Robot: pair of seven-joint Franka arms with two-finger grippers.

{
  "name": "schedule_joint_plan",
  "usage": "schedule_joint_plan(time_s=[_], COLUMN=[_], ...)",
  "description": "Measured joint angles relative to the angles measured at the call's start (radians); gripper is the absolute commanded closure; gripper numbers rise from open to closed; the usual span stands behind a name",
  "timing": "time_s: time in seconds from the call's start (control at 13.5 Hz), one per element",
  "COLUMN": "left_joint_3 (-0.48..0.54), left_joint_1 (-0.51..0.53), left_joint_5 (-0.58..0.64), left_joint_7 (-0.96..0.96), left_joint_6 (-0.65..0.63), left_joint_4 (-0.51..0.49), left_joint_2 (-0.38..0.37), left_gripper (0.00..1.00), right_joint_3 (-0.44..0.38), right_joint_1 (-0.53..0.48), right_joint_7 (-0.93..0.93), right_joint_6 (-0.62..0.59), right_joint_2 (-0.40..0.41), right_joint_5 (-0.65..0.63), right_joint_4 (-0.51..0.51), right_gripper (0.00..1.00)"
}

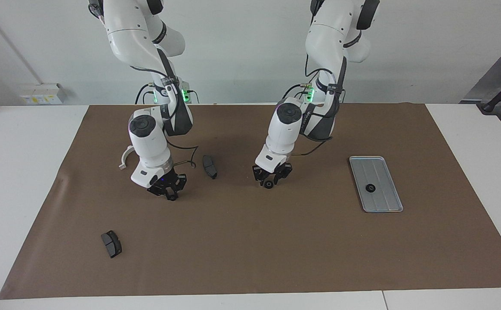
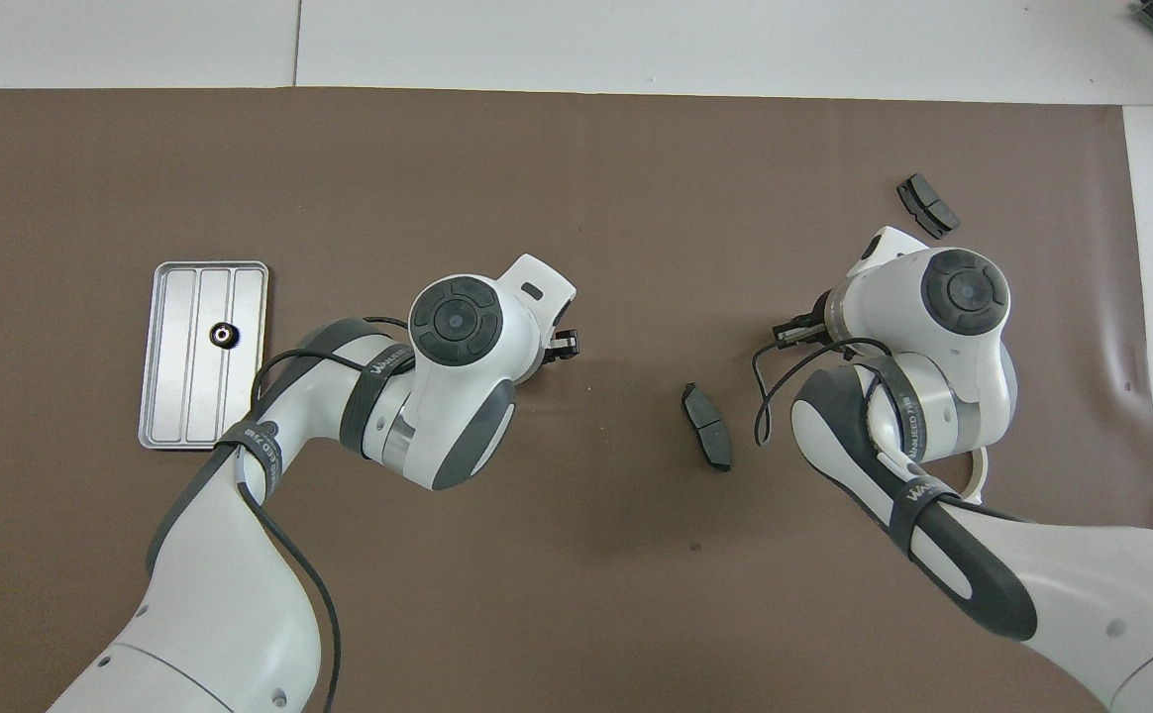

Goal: Pick bearing gear from pile to tray

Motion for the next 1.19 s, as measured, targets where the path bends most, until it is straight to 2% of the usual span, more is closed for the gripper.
schedule_joint_plan(time_s=[0.37,0.74,1.04,1.19], left_joint_3=[0.001,0.002,0.003,0.004], left_joint_1=[0.0,0.0,0.0,0.0], left_joint_5=[0.0,0.001,0.003,0.004], left_joint_7=[0.0,0.0,0.0,0.0], left_joint_6=[0.033,0.047,0.047,0.048], left_joint_4=[-0.019,-0.027,-0.027,-0.028], left_joint_2=[0.004,0.004,0.004,0.003], left_gripper=[0.46,0.54,0.71,0.76], right_joint_3=[0.0,0.015,0.018,0.02], right_joint_1=[0.001,0.018,0.029,0.029], right_joint_7=[0.0,0.089,0.123,0.153], right_joint_6=[0.0,-0.062,-0.094,-0.094], right_joint_2=[0.0,-0.024,-0.039,-0.04], right_joint_5=[0.0,0.012,0.016,0.016], right_joint_4=[0.001,0.054,0.078,0.084], right_gripper=[1.0,1.0,1.0,1.0])
